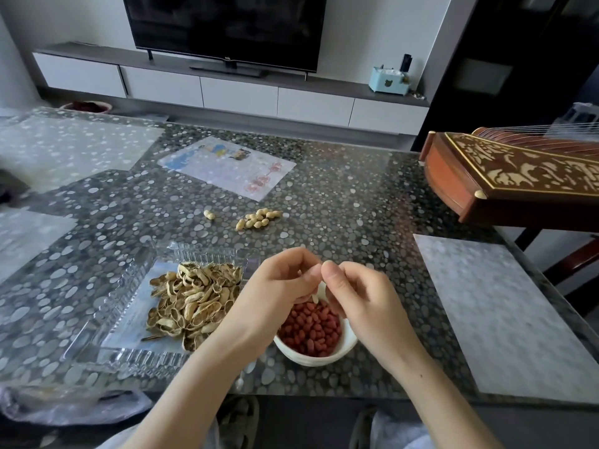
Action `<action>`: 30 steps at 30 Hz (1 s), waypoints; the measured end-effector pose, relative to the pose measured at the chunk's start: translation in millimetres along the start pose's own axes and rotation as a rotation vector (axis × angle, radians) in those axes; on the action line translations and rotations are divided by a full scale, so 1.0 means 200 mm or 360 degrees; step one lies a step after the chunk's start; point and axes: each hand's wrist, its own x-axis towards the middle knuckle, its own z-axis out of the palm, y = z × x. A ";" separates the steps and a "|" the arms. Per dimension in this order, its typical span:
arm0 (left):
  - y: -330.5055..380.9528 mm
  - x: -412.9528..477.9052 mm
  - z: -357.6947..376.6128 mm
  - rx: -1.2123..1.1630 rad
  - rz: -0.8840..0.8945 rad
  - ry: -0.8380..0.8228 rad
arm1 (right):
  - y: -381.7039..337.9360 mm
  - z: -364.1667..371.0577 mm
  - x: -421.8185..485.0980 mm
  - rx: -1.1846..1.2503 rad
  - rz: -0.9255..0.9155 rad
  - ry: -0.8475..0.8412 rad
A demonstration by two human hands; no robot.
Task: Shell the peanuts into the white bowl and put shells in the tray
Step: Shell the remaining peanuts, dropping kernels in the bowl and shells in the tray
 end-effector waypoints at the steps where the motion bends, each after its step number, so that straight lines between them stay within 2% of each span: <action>1: -0.01 0.00 0.00 0.0114 0.0039 0.0037 | 0.00 0.01 0.00 -0.0085 -0.0049 -0.0002; 3: -0.01 0.00 0.00 0.0263 0.0106 0.0100 | 0.01 0.01 0.00 -0.0259 -0.0171 0.0001; 5: -0.01 0.00 0.00 0.0274 0.0122 0.0120 | 0.01 0.02 0.00 -0.0277 -0.0236 -0.0003; 13: 0.00 0.00 0.01 -0.0082 0.0041 0.0074 | -0.03 0.04 0.00 -0.0160 -0.0265 0.0065; 20: 0.01 -0.03 0.03 0.0232 0.0232 -0.0005 | -0.05 0.06 0.00 -0.0050 -0.0206 0.0063; 25: 0.03 -0.03 0.02 0.0316 0.0305 0.0009 | -0.05 0.09 -0.01 -0.0082 -0.0225 0.0104; 30: 0.02 -0.03 0.04 -0.0057 0.0191 -0.0062 | -0.10 0.07 -0.01 0.0197 -0.0158 0.0087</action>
